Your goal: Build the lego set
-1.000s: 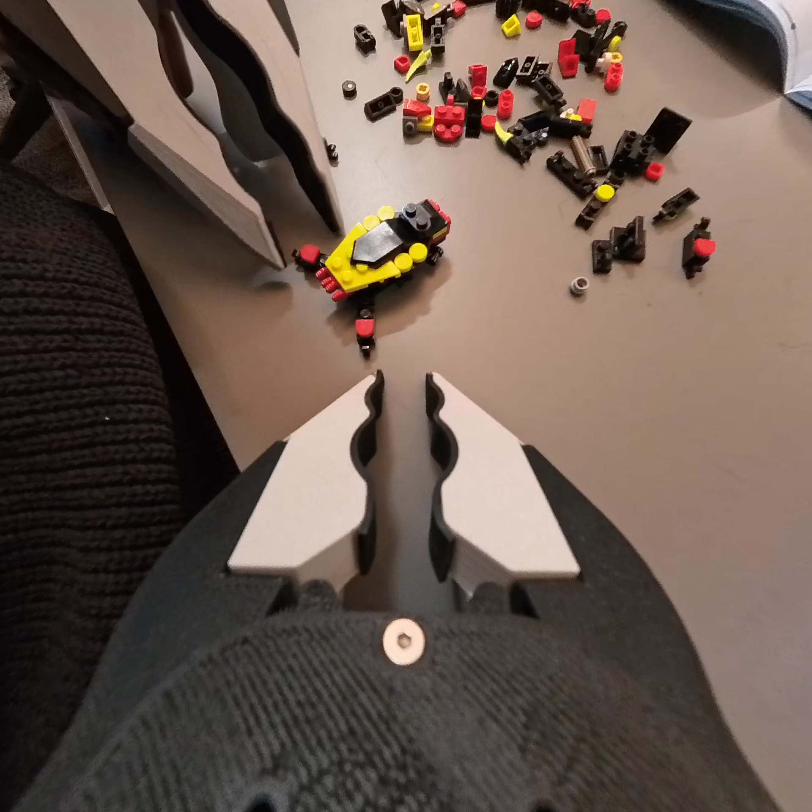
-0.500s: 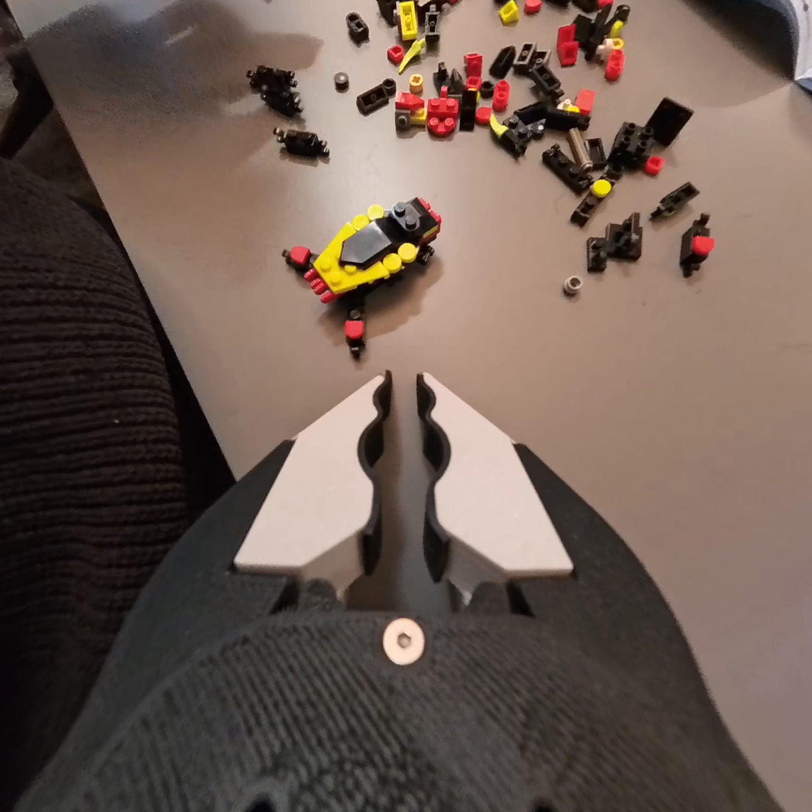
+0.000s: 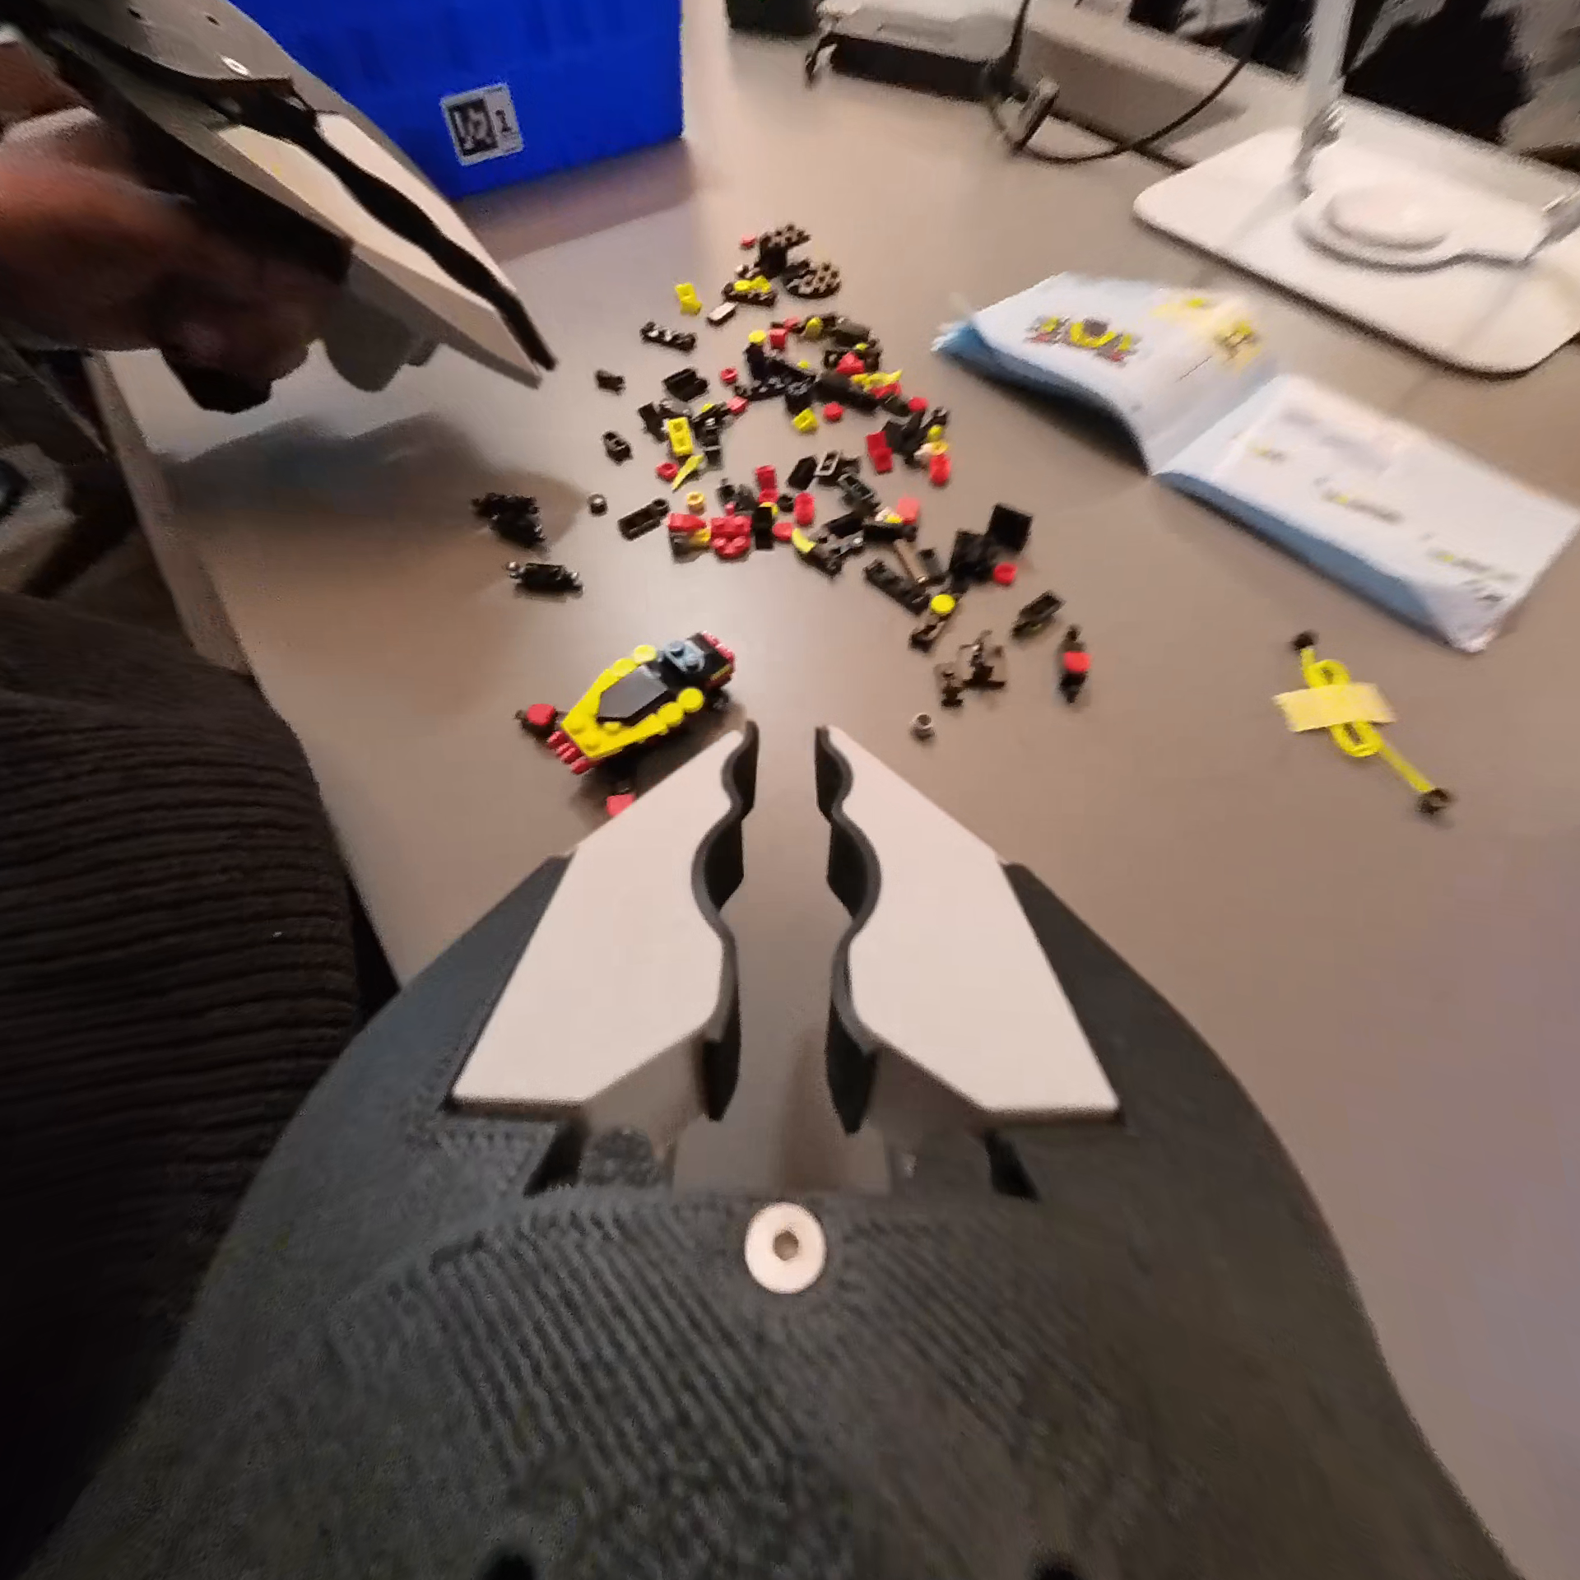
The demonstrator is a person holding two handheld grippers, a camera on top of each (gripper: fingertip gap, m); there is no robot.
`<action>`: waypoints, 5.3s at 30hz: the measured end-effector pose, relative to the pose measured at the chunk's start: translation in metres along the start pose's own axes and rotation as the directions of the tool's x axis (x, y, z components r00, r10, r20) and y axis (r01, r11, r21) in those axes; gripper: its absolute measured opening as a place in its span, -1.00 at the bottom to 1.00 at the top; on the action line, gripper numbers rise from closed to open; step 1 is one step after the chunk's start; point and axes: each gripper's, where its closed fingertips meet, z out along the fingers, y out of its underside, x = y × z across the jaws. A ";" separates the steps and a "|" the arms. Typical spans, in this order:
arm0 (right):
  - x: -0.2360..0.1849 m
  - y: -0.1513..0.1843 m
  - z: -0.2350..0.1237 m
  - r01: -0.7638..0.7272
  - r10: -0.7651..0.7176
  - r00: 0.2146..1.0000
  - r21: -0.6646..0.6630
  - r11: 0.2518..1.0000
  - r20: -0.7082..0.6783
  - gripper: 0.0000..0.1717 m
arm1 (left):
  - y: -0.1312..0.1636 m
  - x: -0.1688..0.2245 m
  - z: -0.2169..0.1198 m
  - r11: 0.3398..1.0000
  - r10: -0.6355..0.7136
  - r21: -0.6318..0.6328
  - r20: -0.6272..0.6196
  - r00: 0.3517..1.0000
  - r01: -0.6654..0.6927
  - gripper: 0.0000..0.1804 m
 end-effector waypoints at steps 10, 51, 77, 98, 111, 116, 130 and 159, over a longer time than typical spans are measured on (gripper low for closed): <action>0.024 -0.010 -0.009 0.163 -0.156 0.964 0.015 0.987 -0.214 -1.00 | -0.002 -0.005 0.001 0.999 0.038 0.012 0.043 0.998 -0.039 -1.00; 0.024 0.003 0.029 -0.094 0.094 0.996 -0.017 0.995 -0.008 -0.80 | -0.002 -0.015 0.006 0.997 -0.077 0.018 -0.013 0.997 0.077 -0.95; 0.026 -0.026 -0.003 0.146 -0.121 0.968 0.098 0.984 -0.219 -0.97 | -0.009 0.019 -0.001 0.998 0.052 0.049 -0.049 0.997 -0.050 -1.00; 0.031 -0.034 -0.008 0.142 -0.091 0.937 0.130 0.981 -0.338 -1.00 | -0.022 0.013 -0.008 0.990 -0.044 0.129 -0.046 0.998 0.050 -1.00; 0.026 -0.029 -0.003 -0.003 0.039 0.975 0.161 0.987 -0.219 -0.33 | -0.023 0.022 -0.009 0.988 -0.051 0.138 -0.139 0.989 0.070 -1.00; 0.024 -0.026 -0.002 -0.025 0.053 0.981 0.151 0.988 -0.188 -0.43 | -0.022 0.023 -0.009 0.989 -0.063 0.124 -0.154 0.986 0.082 -1.00; 0.017 -0.019 0.004 0.004 0.013 0.990 0.113 0.994 -0.143 -1.00 | -0.017 0.020 -0.005 0.992 -0.067 0.094 -0.138 0.988 0.080 -0.99; 0.019 -0.020 -0.001 -0.108 0.119 0.991 0.156 0.982 -0.065 -0.99 | -0.048 -0.073 0.096 0.988 0.091 -0.144 0.201 0.975 -0.062 -0.93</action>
